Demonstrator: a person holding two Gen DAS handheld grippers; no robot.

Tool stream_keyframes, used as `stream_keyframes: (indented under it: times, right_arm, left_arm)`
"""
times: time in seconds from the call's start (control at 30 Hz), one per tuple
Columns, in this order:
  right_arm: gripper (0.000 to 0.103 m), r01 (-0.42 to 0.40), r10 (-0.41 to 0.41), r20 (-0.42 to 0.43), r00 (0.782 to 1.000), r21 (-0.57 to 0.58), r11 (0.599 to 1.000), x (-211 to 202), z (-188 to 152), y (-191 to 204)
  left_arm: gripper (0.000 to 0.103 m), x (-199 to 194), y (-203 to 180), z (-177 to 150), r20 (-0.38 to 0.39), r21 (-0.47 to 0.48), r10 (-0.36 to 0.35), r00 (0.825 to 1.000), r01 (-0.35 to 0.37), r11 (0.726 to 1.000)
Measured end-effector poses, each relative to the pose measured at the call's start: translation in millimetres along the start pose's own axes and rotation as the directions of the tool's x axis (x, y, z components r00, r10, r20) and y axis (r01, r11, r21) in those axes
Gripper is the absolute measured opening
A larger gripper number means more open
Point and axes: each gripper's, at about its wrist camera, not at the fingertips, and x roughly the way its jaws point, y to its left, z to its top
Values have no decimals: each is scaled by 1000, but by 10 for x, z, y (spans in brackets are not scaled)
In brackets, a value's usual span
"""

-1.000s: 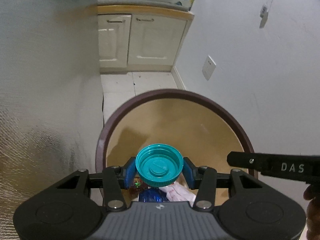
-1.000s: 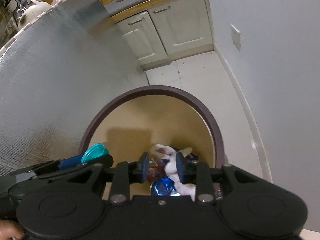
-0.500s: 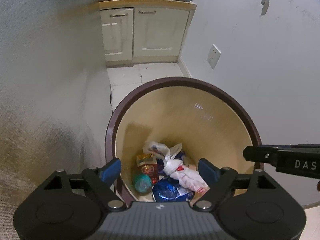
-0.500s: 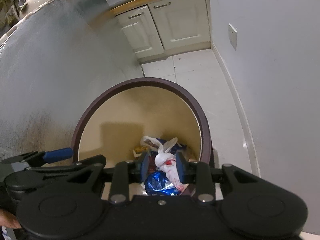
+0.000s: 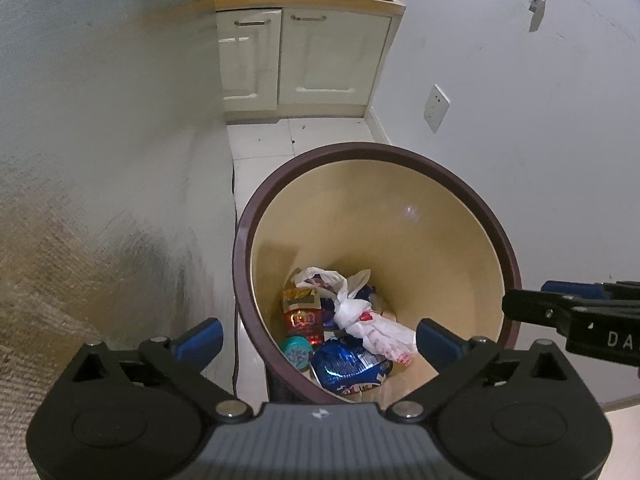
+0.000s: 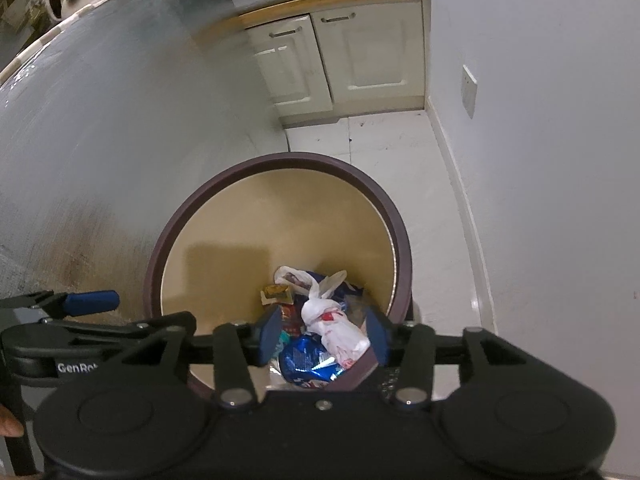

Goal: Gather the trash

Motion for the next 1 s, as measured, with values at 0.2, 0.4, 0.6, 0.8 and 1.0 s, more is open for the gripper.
stream_keyframes:
  times: [0.2, 0.4, 0.6, 0.8, 1.0]
  right_arm:
    - [71, 13, -13, 19, 1000, -21, 1000, -127, -68, 13]
    - [83, 30, -29, 36, 999, -28, 999, -283, -163, 9]
    - [95, 60, -58, 68, 996, -29, 998, -476, -269, 13]
    - [103, 88, -85, 87, 993, -27, 996, -656, -394, 27]
    - [103, 103, -100, 114, 988, -21, 994, -852, -501, 80]
  left_arm:
    - [103, -136, 10, -67, 2, -11, 5, 1000, -5, 1000]
    - [103, -307, 12, -135, 11, -14, 13, 1000, -12, 1000]
    - [103, -526, 6, -205, 31, -6, 18, 999, -18, 1000]
    - [103, -732, -3, -288, 51, 2, 25, 998, -25, 1000]
    - [103, -945, -26, -388, 73, 3, 19, 997, -20, 1000]
